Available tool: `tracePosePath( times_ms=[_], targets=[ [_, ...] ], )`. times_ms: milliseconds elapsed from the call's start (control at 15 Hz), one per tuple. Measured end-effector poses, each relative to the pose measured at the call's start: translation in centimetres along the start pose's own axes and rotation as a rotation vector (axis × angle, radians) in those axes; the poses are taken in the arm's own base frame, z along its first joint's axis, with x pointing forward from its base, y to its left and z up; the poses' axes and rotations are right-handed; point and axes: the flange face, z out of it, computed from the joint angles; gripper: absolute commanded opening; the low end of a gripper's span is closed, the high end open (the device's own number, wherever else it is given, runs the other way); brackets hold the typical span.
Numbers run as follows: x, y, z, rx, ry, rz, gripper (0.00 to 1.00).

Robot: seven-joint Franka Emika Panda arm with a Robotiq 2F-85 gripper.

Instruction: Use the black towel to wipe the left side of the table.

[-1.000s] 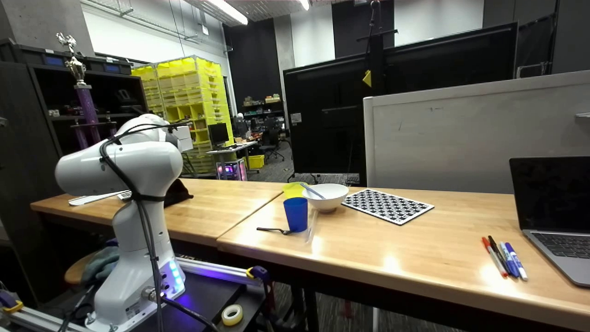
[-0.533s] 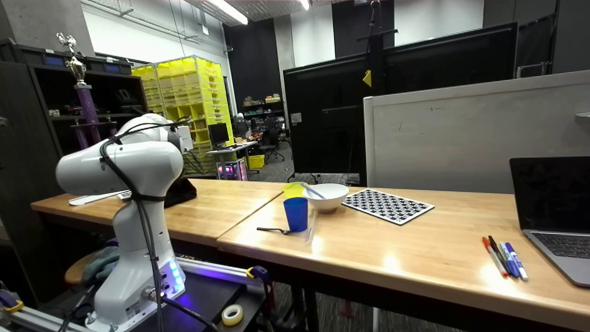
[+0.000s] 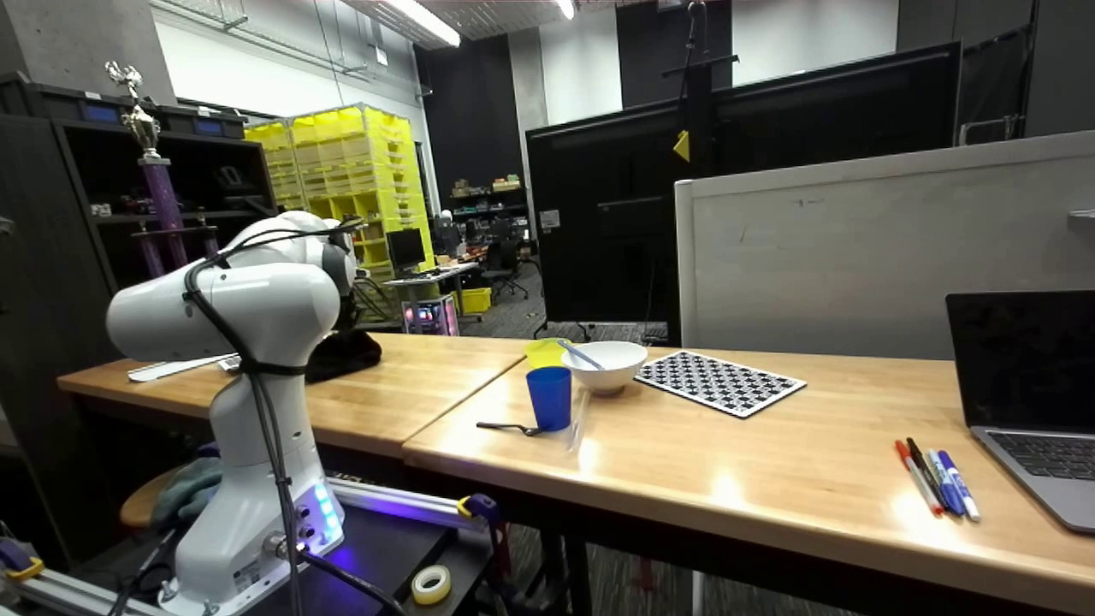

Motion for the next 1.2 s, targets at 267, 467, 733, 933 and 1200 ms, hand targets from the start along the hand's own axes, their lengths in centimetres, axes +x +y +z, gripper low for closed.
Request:
tracePosePath(
  times_ms=[267, 467, 733, 933, 1200],
  targets=[
    [1.4, 4.2, 0.2, 0.001, -0.002, 0.058, 0.03],
    [2.3, 7.7, 0.4, 0.004, -0.006, 0.104, 0.03],
    [3.3, 12.0, 0.9, 0.013, -0.017, 0.158, 0.03],
    [3.8, 14.6, 1.7, 0.023, -0.030, 0.192, 0.03],
    [4.3, 17.5, 3.0, 0.046, -0.053, 0.228, 0.03]
  ],
)
